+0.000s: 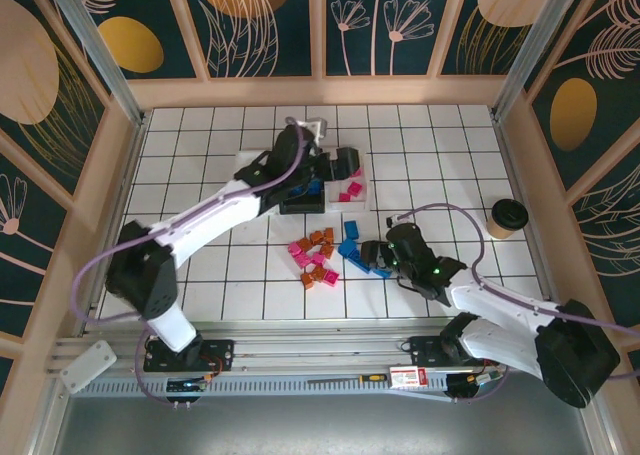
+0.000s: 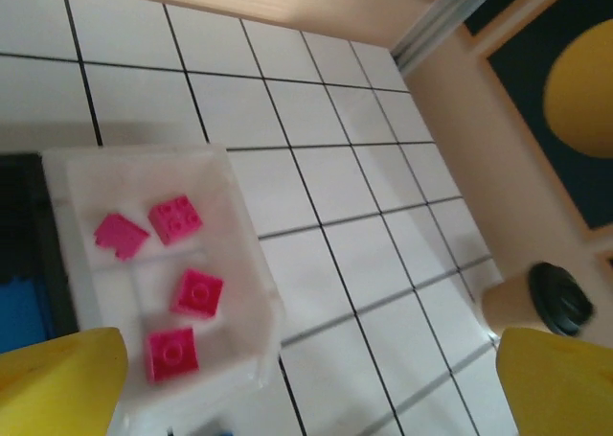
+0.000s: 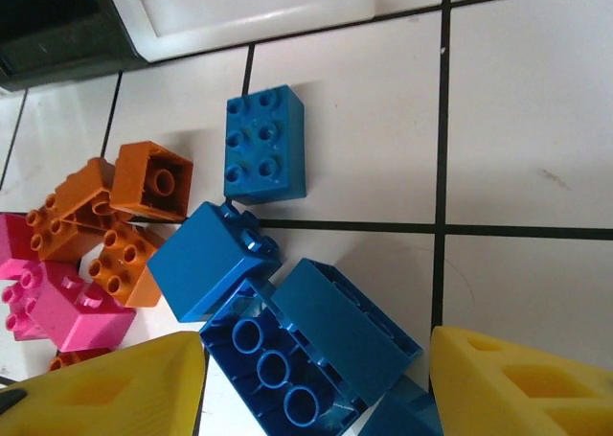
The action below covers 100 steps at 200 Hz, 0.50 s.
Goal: Sort the legos into containers by color
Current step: Place the lego in the container, then pick up the lego from the center of the table.
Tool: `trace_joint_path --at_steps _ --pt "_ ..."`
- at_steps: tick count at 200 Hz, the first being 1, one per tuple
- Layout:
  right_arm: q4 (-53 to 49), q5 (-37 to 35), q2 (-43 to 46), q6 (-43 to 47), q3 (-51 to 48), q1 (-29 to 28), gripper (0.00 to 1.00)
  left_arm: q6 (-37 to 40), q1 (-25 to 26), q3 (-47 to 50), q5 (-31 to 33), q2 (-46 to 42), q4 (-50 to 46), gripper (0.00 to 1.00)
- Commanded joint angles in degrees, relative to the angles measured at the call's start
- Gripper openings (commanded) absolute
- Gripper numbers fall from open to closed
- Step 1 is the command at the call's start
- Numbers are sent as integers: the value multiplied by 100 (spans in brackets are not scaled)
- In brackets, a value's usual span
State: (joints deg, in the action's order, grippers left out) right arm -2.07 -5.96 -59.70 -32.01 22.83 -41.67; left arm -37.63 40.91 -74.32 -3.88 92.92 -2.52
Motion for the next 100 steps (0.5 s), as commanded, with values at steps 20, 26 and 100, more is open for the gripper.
trace_joint_path --at_steps 20,26,100 --pt "787 -154 -938 123 685 -77 64 -408 25 2175 114 -1566 782 99" --pt "851 -181 -1084 142 765 -94 64 -455 29 2459 177 -1806 805 98" --pt "560 -884 -2928 116 1828 -108 64 -777 24 4447 516 -3973 381 98"
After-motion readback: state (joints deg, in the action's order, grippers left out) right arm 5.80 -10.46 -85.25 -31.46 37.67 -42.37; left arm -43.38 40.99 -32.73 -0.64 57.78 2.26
